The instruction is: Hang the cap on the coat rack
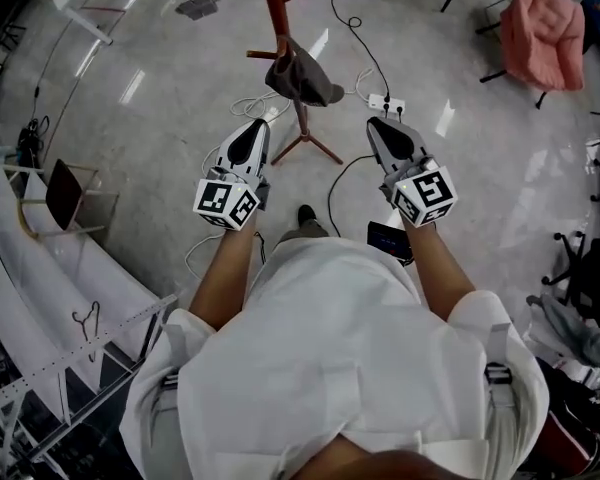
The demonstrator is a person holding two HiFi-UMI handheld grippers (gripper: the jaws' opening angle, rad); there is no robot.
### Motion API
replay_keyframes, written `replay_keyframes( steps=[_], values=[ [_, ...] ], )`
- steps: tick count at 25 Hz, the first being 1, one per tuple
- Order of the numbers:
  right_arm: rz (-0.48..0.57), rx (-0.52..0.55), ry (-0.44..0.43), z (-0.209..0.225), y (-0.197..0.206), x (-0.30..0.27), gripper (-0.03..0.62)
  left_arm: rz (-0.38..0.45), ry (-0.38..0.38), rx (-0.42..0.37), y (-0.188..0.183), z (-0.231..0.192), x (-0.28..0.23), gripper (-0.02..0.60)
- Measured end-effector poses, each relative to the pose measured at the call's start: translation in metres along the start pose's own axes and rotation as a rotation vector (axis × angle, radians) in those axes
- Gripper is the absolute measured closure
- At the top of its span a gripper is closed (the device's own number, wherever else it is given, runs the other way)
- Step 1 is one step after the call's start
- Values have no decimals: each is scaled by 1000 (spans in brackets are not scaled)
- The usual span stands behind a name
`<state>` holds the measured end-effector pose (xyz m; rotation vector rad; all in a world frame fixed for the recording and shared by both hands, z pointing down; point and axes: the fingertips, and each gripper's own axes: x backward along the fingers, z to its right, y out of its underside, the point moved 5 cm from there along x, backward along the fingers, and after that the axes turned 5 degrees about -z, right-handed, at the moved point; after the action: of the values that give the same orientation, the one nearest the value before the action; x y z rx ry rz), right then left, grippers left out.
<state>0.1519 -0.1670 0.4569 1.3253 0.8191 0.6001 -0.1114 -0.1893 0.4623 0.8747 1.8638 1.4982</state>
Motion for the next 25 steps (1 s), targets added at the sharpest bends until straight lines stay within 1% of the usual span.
replay_keyframes(
  steps=[3, 6, 9, 12, 16, 21, 25],
  values=[
    [63, -10, 12, 1, -17, 43, 565, 36, -13, -17, -17, 37, 13, 554],
    [122, -24, 26, 0, -33, 84, 565, 57, -9, -35, -30, 74, 23, 555],
    [162, -27, 30, -4, -41, 121, 565, 56, -10, -47, -42, 110, 39, 554],
    [189, -26, 25, -11, -42, 144, 565, 45, -11, -68, -48, 136, 57, 555],
    [186, -2, 29, -23, -33, 158, 565, 24, -18, -83, -45, 153, 83, 555],
    [177, -12, 14, -37, -15, 174, 566, -14, -57, -85, -29, 166, 111, 555],
    [157, -50, 2, -56, 4, 168, 566, -46, -67, -46, -9, 157, 134, 560]
  ],
)
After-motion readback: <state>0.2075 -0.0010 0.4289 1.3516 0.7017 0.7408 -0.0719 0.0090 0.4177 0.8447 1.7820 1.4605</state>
